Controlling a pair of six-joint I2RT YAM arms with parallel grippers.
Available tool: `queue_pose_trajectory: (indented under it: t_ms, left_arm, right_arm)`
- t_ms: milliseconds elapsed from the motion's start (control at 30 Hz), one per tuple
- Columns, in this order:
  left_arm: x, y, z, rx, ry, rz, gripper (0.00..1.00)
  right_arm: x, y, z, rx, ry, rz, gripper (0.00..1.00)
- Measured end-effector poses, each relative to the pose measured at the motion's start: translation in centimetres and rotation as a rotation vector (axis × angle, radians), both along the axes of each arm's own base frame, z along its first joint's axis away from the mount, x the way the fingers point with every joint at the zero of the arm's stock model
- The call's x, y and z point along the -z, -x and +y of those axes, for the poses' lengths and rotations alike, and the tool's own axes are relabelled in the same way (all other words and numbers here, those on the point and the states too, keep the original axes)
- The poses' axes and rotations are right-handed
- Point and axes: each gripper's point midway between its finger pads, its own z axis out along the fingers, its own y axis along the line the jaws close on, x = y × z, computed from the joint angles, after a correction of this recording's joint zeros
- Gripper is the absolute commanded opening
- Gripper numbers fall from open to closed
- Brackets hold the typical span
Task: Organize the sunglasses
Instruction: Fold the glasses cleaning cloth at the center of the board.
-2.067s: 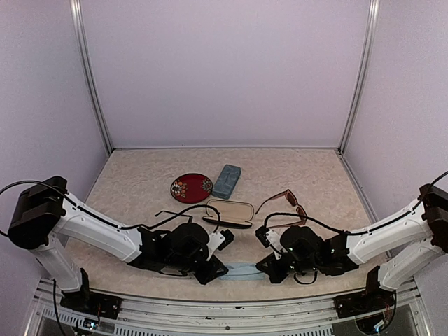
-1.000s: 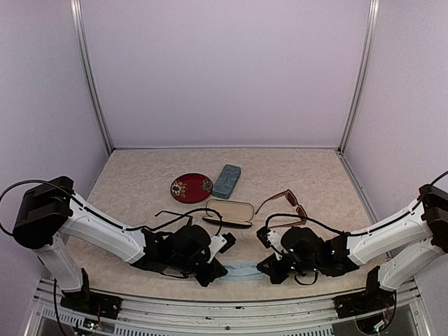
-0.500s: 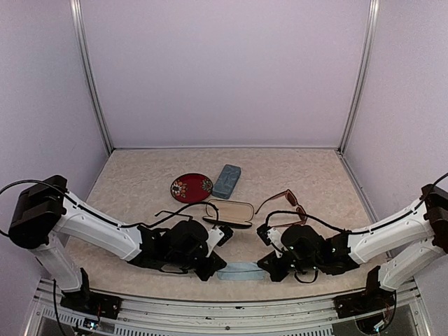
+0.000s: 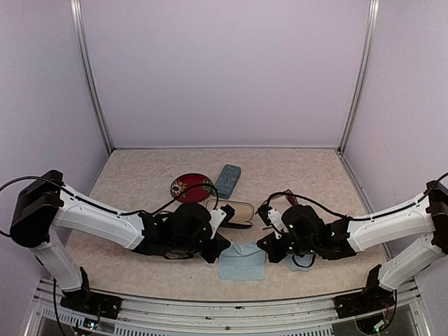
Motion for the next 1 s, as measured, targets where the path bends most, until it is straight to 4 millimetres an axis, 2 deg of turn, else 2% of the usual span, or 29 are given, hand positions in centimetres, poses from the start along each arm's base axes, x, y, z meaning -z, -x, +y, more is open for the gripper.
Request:
queue_pose_trajectory:
  t_ms: [167, 467, 1000]
  left_arm:
    - [-0.6, -1.5, -0.4, -0.031, 0.002, -0.025, 0.00]
    - [1.1, -1.7, 0.0, -0.034, -0.055, -0.020, 0.00]
    - [1.8, 0.8, -0.6, 0.010, -0.079, -0.031, 0.00]
  right_arm:
    - [-0.4, -1.3, 0.1, 0.002, 0.011, -0.027, 0.00]
    - [1.2, -1.0, 0.1, -0.028, 0.047, 0.000, 0.00]
    - [3.5, 1.5, -0.9, -0.088, 0.036, 0.085, 0.00]
